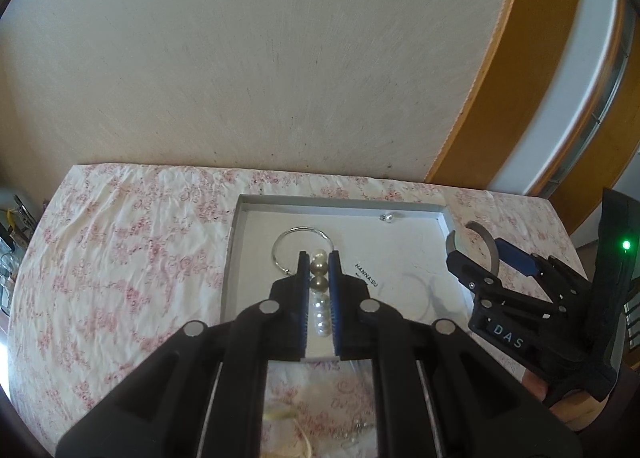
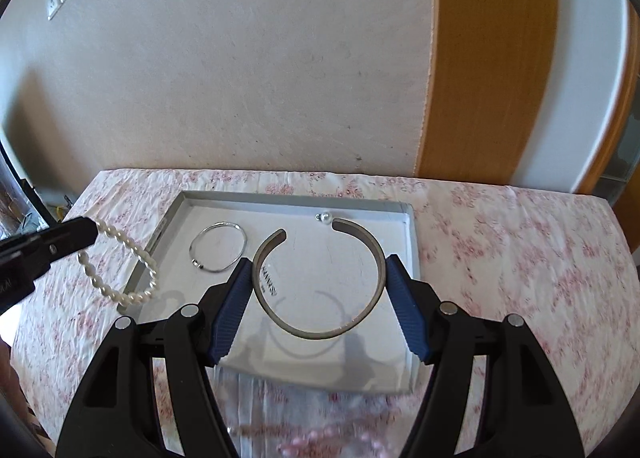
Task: Organize jewelry
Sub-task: 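Lift and carry the cuff and pearl bracelet over the gray tray with both tools, then lower the cuff and pearl bracelet into the tray and open both tools, then withdraw both tools from the tray toward the remaining jewelry, then close the right tool on the dark red bead necklace while the left tool closes on the silver ring, then carry the necklace and ring into the gray tray and open both tools, then withdraw both tools from the tray back over the remaining jewelry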
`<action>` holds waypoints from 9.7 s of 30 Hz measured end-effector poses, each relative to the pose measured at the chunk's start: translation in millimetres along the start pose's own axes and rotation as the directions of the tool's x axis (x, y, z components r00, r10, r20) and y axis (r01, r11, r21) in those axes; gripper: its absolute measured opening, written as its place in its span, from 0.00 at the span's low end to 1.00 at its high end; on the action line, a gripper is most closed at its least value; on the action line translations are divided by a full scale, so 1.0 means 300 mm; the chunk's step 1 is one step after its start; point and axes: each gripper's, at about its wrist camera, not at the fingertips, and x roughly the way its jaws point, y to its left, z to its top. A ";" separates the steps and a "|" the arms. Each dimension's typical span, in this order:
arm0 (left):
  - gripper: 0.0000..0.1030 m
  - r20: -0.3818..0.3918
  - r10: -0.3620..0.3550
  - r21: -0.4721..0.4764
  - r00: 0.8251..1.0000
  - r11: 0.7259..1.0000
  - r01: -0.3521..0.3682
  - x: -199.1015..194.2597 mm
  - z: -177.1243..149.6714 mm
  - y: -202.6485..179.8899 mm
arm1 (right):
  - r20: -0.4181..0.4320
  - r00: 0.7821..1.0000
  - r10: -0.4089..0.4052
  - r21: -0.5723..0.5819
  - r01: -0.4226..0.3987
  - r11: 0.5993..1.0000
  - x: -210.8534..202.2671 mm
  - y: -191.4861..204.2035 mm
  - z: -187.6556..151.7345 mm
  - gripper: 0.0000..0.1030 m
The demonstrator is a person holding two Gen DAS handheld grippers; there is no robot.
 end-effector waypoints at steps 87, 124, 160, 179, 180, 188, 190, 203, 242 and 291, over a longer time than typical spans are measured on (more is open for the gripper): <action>0.52 -0.043 0.057 -0.010 0.997 0.998 -0.058 -0.076 -0.241 0.183 | 0.003 0.999 -0.052 0.068 0.052 0.996 -0.214 0.089 -0.252 0.67; 0.55 -0.028 0.015 -0.002 1.000 1.000 -0.015 -0.251 -0.832 0.204 | -0.058 0.995 -0.078 0.055 0.081 0.995 -0.218 0.241 -0.708 0.79; 0.21 0.004 -0.088 0.111 0.996 0.990 0.087 -0.169 -0.872 -0.003 | -0.081 0.993 -0.083 0.147 0.094 0.985 -0.273 0.104 -0.728 0.09; 0.20 0.014 -0.089 0.047 0.996 0.995 0.088 -0.234 -0.726 0.050 | 0.067 0.993 -0.097 0.164 0.085 0.983 -0.455 0.009 -0.536 0.09; 0.20 0.015 -0.091 0.044 0.996 0.995 0.090 -0.238 -0.712 0.048 | 0.077 0.992 -0.104 0.162 0.091 0.983 -0.464 0.004 -0.513 0.09; 0.20 0.031 -0.102 0.042 0.994 0.994 0.101 -0.249 -0.554 0.028 | 0.117 0.988 -0.098 0.145 0.081 0.986 -0.467 -0.011 -0.347 0.09; 0.20 0.032 -0.104 0.041 0.994 0.994 0.102 -0.240 -0.495 0.023 | 0.122 0.989 -0.086 0.144 0.068 0.987 -0.454 -0.011 -0.303 0.09; 0.20 0.060 -0.068 0.027 0.996 0.997 0.067 -0.144 -0.184 -0.012 | 0.122 0.992 0.021 0.063 -0.029 0.998 -0.329 0.014 -0.039 0.09; 0.20 -0.050 -0.042 -0.001 0.998 0.999 0.042 0.284 0.019 0.004 | -0.093 0.991 0.099 0.041 -0.096 0.995 0.131 -0.046 -0.006 0.45; 0.66 -0.006 0.093 -0.060 0.996 0.994 -0.093 0.047 -0.120 0.133 | -0.008 0.995 -0.098 0.050 0.098 0.994 -0.154 -0.103 -0.183 0.52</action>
